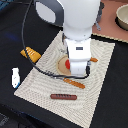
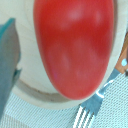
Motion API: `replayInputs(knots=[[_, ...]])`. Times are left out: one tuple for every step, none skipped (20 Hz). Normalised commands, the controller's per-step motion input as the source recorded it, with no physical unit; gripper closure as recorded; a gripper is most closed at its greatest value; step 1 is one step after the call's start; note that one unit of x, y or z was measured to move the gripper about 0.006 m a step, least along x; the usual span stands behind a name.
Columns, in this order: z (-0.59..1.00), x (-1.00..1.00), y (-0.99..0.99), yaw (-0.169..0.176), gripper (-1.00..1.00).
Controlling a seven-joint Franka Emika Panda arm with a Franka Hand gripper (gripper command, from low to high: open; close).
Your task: Interact with the objects in diverse but meaningful ways.
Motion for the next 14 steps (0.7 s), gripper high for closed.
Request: replayInputs(knots=[[0.30,0.00,0.17,0.000,-1.00],[0.53,-0.12,0.12,-0.032,-1.00],[0.71,-0.33,0.05,-0.068,-1.00],[0.78,-0.64,0.02,-0.103,-1.00],[0.80,-0.79,0.01,-0.106,-1.00],[0.79,-0.85,0.00,-0.095,-1.00],[0.71,-0.96,0.00,-0.073,-1.00],[0.62,-1.00,0.00,-0.043,-1.00],[0.50,-1.00,0.04,-0.023,-1.00],[0.39,-1.00,0.05,-0.010,-1.00],[0.31,-1.00,0.02,-0.005,-1.00],[0.24,-0.93,0.04,-0.005,-1.00],[0.19,-0.93,0.04,-0.005,-1.00],[0.17,-0.96,0.03,-0.007,-1.00]])
